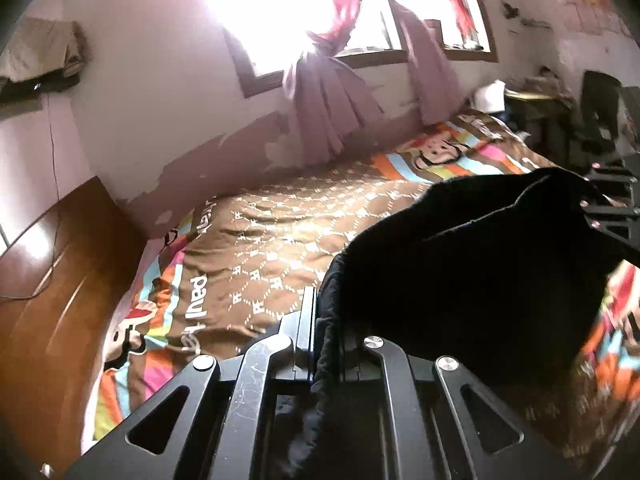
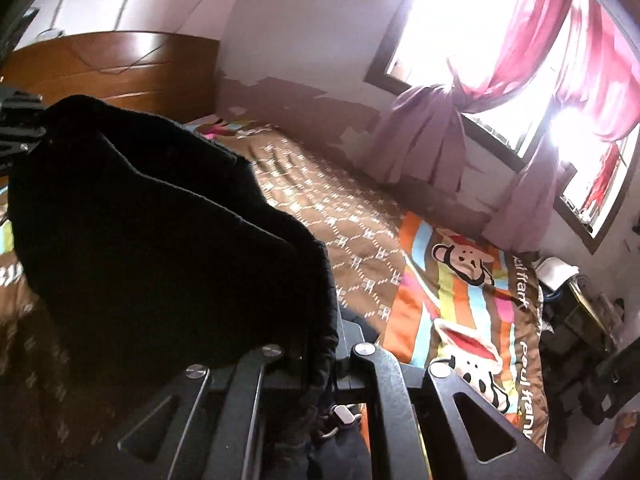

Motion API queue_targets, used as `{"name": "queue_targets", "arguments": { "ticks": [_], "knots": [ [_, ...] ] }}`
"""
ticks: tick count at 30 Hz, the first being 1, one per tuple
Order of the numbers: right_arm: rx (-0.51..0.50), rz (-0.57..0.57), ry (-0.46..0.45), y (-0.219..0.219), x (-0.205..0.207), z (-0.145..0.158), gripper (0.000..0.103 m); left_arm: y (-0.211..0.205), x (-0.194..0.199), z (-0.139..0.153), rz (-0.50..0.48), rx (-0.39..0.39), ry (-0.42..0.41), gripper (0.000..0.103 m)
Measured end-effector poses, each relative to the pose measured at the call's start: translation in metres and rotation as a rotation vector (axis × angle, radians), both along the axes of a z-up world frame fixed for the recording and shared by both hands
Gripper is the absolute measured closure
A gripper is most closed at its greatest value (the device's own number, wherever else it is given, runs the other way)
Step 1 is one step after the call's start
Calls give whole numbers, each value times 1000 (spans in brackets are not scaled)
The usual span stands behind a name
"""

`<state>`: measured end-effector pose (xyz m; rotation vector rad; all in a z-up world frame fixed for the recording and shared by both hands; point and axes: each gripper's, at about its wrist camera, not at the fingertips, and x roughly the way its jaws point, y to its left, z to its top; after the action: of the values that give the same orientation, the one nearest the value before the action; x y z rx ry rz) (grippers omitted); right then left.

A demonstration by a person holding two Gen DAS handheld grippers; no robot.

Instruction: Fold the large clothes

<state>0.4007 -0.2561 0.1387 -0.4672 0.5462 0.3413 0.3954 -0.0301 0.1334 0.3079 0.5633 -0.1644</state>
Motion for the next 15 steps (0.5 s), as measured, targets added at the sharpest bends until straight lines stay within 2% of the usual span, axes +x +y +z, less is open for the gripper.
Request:
{"name": "queue_targets", "arguments": {
  "ticks": [4, 7, 11, 15],
  "knots": [
    [-10, -6, -9, 10, 42, -7, 96, 10, 48, -18, 28, 21, -9, 97],
    [-37, -12, -4, 22, 74, -25, 96, 14, 77, -41, 45, 15, -3, 97],
    [-8, -29, 10, 32, 116, -57, 97, 18, 114, -73, 79, -27, 65, 97],
    [28, -20, 29, 37, 146, -83, 97, 17, 138, -105, 95, 1, 122, 97]
  ]
}}
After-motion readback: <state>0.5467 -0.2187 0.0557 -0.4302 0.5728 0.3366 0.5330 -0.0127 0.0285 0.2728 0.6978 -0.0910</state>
